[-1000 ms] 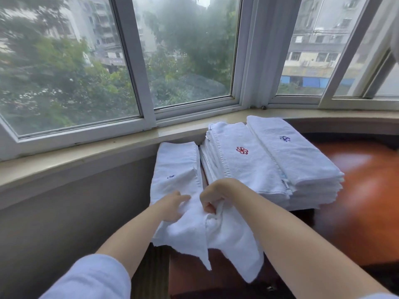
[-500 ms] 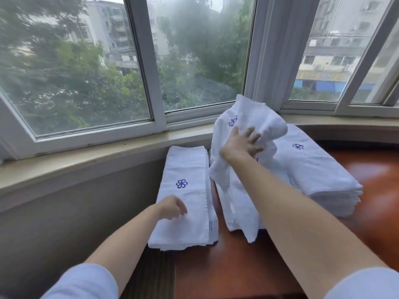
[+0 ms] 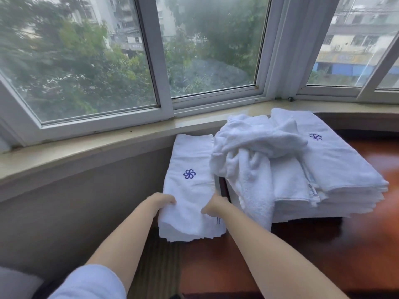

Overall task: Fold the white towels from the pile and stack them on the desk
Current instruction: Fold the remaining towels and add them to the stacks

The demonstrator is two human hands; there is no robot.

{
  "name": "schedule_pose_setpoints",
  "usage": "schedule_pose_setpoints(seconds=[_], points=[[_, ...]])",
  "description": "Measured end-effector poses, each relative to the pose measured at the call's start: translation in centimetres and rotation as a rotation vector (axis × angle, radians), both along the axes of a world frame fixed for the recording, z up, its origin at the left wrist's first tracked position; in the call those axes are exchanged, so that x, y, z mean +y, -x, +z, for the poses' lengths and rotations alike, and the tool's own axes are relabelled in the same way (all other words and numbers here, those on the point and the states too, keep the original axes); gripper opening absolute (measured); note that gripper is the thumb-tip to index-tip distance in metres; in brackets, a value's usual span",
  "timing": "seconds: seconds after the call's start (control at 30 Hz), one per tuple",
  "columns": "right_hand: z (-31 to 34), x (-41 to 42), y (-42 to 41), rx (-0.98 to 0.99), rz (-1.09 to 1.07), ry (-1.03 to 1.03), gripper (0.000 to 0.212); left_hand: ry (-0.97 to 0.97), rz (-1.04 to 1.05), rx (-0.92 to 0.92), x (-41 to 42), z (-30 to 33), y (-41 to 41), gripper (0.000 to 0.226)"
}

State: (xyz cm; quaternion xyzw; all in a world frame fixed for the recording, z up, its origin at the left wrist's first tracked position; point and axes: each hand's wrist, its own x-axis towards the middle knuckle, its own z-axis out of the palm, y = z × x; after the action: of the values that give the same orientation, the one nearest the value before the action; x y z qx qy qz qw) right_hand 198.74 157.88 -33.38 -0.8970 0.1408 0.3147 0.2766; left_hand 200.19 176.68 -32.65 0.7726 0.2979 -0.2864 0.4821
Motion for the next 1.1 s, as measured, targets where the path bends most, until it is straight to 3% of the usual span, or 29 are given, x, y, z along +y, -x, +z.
schedule_pose_setpoints(seconds=[0.17, 0.27, 0.37, 0.5, 0.67, 0.8, 0.9, 0.97, 1.03, 1.1], points=[[-3.2, -0.8, 1.4, 0.140, -0.297, -0.339, 0.128, 0.171, 0.066, 0.008, 0.4, -2.6, 1.2, 0.035], [-4.7, -0.1, 2.0, 0.076, -0.498, -0.525, 0.118, 0.248, 0.099, 0.003, 0.0, -3.5, 0.8, 0.032], [-4.5, -0.3, 1.3, -0.072, -0.598, -0.484, 0.091, 0.335, 0.131, 0.020, -0.5, -3.2, -0.1, 0.028], [-3.9, -2.4, 0.7, -0.186, -0.717, -0.360, 0.076, 0.433, 0.093, 0.047, -3.0, -3.0, -0.1, 0.028], [-4.0, -2.2, 1.5, -0.145, -0.694, -0.207, 0.065, 0.394, 0.022, 0.064, -3.6, -3.4, -0.2, 0.036], [-2.1, -1.9, 0.9, -0.063, -0.552, -0.033, 0.054, 0.191, -0.078, 0.046, -3.8, -1.8, -1.3, 0.049], [-0.3, -1.5, 1.0, -0.036, -0.349, 0.087, 0.047, -0.194, -0.191, -0.105, -4.7, 0.0, -2.8, 0.065], [0.9, -0.9, 1.0, -0.055, -0.276, 0.113, 0.052, -0.482, -0.315, -0.233, -5.2, 1.3, -3.7, 0.057], [2.4, -0.3, 0.5, -0.159, -0.252, 0.059, 0.051, -0.520, -0.400, -0.358, -6.1, 2.4, -4.6, 0.039], [4.5, -0.4, 0.1, -0.345, -0.195, 0.038, 0.041, -0.338, -0.436, -0.390, -7.3, 3.4, -5.3, 0.023]])
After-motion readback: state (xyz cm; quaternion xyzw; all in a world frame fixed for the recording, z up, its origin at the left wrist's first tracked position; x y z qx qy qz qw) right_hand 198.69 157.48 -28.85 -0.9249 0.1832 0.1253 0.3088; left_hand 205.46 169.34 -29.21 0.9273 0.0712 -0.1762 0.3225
